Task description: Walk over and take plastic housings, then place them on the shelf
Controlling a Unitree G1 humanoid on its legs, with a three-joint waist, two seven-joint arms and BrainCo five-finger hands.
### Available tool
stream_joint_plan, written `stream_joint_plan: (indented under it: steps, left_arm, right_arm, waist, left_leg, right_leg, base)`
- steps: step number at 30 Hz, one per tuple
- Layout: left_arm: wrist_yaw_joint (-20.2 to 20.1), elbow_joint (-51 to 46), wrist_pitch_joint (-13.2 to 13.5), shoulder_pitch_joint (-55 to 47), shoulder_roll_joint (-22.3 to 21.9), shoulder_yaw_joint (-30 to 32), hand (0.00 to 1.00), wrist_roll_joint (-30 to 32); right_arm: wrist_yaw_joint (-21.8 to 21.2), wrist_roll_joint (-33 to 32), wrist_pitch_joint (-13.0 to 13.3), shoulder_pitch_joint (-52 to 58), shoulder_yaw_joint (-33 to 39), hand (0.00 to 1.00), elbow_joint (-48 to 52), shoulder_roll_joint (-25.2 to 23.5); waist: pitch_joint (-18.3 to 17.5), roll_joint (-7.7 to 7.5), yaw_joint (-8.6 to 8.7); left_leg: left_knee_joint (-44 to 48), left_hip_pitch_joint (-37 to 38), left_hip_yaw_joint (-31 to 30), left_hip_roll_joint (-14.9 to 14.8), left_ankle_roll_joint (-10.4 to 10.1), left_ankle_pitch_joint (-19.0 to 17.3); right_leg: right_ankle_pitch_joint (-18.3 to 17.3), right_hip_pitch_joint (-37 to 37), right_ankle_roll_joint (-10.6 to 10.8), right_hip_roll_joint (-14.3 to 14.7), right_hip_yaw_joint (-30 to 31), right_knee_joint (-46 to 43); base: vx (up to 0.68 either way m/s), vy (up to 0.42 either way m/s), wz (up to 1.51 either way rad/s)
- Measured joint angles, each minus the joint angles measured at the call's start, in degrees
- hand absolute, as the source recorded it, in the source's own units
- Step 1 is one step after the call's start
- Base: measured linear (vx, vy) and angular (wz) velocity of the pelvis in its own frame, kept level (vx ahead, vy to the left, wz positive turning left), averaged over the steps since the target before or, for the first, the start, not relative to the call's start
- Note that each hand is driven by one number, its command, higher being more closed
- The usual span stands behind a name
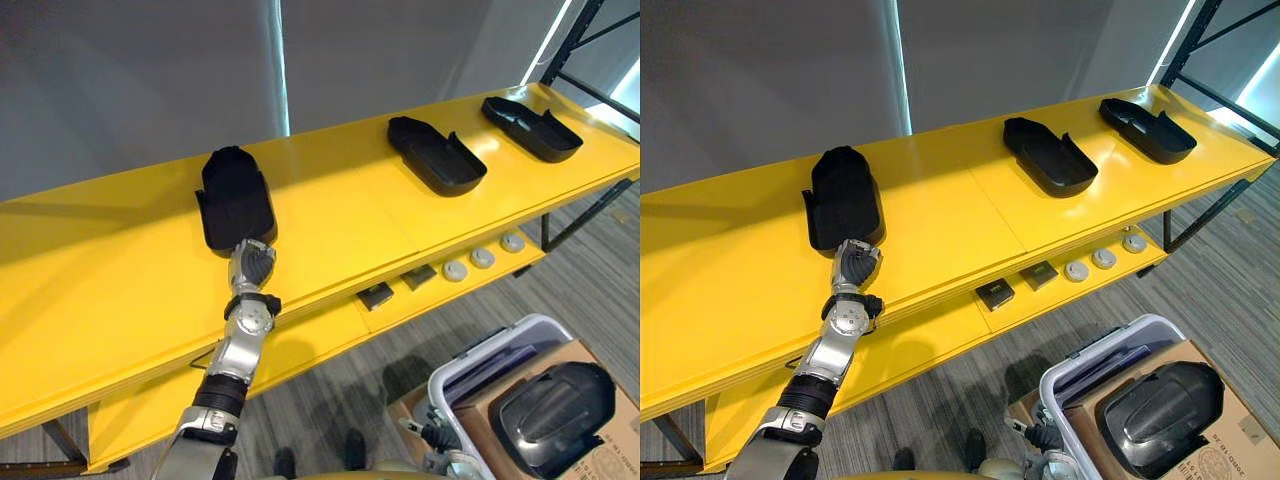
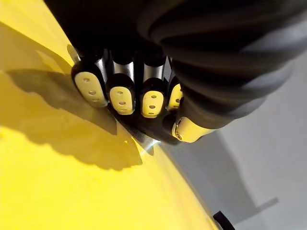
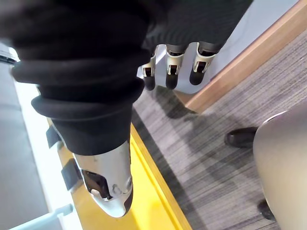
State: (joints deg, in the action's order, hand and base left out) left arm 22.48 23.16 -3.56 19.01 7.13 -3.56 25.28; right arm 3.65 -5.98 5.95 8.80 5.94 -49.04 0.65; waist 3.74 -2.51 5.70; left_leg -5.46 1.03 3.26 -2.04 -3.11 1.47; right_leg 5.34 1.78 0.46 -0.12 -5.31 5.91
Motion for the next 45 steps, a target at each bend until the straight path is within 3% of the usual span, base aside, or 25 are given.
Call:
stream_joint_plan:
  steps: [12, 15, 20, 23, 25, 28, 31, 32, 34, 36, 39, 40, 45]
  left_arm:
    - [0.0, -0.4, 0.4, 0.1, 0.2, 0.9, 1.0, -1.1]
    - [0.0, -5.2, 0.5, -0.9, 0.3, -1.2, 1.0, -1.2]
    - [-0.1, -23.7, 4.1, -5.0, 0.3, -3.3, 1.0, -2.8]
    - [-0.3, -39.1, 8.3, -8.9, 0.9, -2.4, 1.0, -6.5]
    - [-1.2, -46.9, 11.4, -12.3, 1.1, 1.8, 1.0, -8.9]
    - [-0.2, -51.9, 14.5, -18.4, 0.6, 13.4, 1.0, -14.1]
    - [2.2, -51.9, 15.6, -25.4, -2.1, 22.5, 1.0, -18.9]
    - [3.0, -51.6, 15.6, -28.4, -3.3, 24.6, 1.0, -20.4]
    - [3.4, -49.7, 15.2, -32.9, -4.9, 25.9, 1.0, -21.4]
    - [2.9, -46.0, 14.8, -37.7, -6.6, 26.2, 1.0, -22.4]
    - [-0.2, -32.5, 12.1, -41.1, -8.2, 26.1, 1.0, -22.5]
    - [-1.6, -27.8, 11.2, -41.0, -8.2, 26.0, 0.0, -22.5]
    - [-6.7, -4.8, 7.9, -39.4, -8.1, 22.9, 0.0, -23.5]
  right_arm:
    - [0.0, 0.1, 0.0, 0.1, 0.0, 0.0, 0.4, 0.7]
    - [0.1, 0.0, 0.0, 0.0, 0.0, 0.0, 0.4, 0.8]
    - [0.1, -0.2, 0.0, 0.0, 0.0, 0.0, 0.3, 0.9]
    - [0.1, -0.2, 0.0, 0.2, 0.0, 0.0, -0.2, 1.4]
    - [0.0, -0.2, 0.0, 0.1, 0.0, 0.0, -1.2, 2.1]
    - [-0.1, -0.2, -0.1, 0.8, 0.3, 0.0, -1.8, 2.5]
    - [-0.1, -0.2, -0.1, 1.4, 0.5, 0.0, -2.0, 3.0]
    - [-0.1, -0.2, -0.1, 1.8, 0.9, 0.0, -2.0, 2.9]
    - [-0.1, -0.2, -0.1, 2.4, 1.5, 0.0, -1.7, 2.8]
    - [-0.1, -0.2, -0.2, 2.4, 2.4, 0.0, -0.8, 2.3]
    - [-0.1, 0.0, -0.3, 2.9, 0.3, 0.0, 3.4, 1.7]
    - [-0.2, 0.1, -0.3, 2.6, -0.4, 0.0, 4.2, 1.5]
    - [-0.1, 0.1, -0.4, 2.5, -0.4, 0.0, 6.8, -0.5]
  waist:
    - [0.0, -0.01, 0.0]
    - [0.0, 0.0, -0.15]
    - [0.1, 0.14, -0.3]
    - [0.2, 0.52, -1.51]
    - [0.2, 1.07, -2.21]
    - [0.0, 1.71, -3.34]
    - [-0.3, 1.9, -4.07]
    - [-0.4, 1.8, -5.19]
    - [-0.4, 1.72, -6.5]
    - [-0.4, 1.72, -6.66]
    - [-1.0, 1.37, -6.85]
    - [-1.1, 1.14, -6.87]
    - [-2.0, 0.71, -6.69]
  left_leg:
    - [0.0, -0.2, 0.3, 0.1, 0.0, 0.0]
    - [0.0, -0.3, -0.1, 0.1, 0.0, 0.0]
    - [0.0, -0.3, -1.6, 0.2, 0.1, 0.0]
    - [0.0, -0.2, -1.8, 0.2, 0.1, 0.0]
    - [0.0, -0.3, -2.4, 0.2, 0.1, 0.0]
    - [0.0, -0.2, -3.7, 0.1, 0.0, 0.0]
    - [0.0, -0.1, -5.2, 0.1, -0.1, -0.1]
    - [0.0, -0.1, -5.6, 0.0, -0.1, -0.1]
    - [-0.2, -0.1, -6.4, 0.1, -0.1, -0.1]
    - [-0.3, 0.4, -6.6, 0.1, 0.0, -0.2]
    - [0.7, 0.9, -6.3, 0.0, 0.6, -0.9]
    - [1.1, 0.9, -5.9, 0.0, 0.8, -1.1]
    - [2.4, 1.6, -4.4, 0.0, 0.5, -1.9]
  right_leg:
    - [0.2, 0.4, 0.0, 0.0, 0.6, 0.0]
    - [0.2, 0.4, 0.0, -0.1, 0.2, -0.2]
    - [0.1, -0.2, 0.1, -0.1, -1.0, -0.2]
    - [0.0, -0.4, 0.1, -0.1, -1.2, -0.2]
    - [-0.1, -0.6, 0.1, -0.2, -1.7, -0.2]
    - [-0.6, -1.7, -0.1, -0.1, -2.8, -0.2]
    - [-1.4, -2.6, -0.1, -0.1, -4.5, -0.2]
    - [-1.4, -2.7, -0.1, -0.1, -4.9, -0.2]
    - [-1.7, -3.1, -0.1, -0.2, -5.9, -0.3]
    - [-3.0, -3.5, 0.3, -0.5, -7.1, -1.4]
    - [-4.6, -3.5, 0.2, -1.0, -8.0, -4.1]
    - [-4.7, -3.5, 0.2, -1.1, -8.0, -4.4]
    - [-5.1, -4.1, 0.4, -1.2, -7.2, -4.9]
  base:
    - [-0.01, 0.006, -0.03]
    - [0.0, 0.018, 0.06]
    - [0.0, 0.014, 0.14]
    - [-0.01, 0.015, 0.06]
    - [-0.02, 0.014, 0.14]
    - [-0.03, 0.004, 0.24]
    - [-0.02, -0.002, 0.3]
    - [-0.01, -0.005, 0.23]
    - [0.0, -0.005, 0.24]
    - [0.0, 0.002, 0.27]
    - [0.03, 0.008, 0.13]
    - [0.0, 0.0, 0.0]
    - [0.01, 0.01, -0.11]
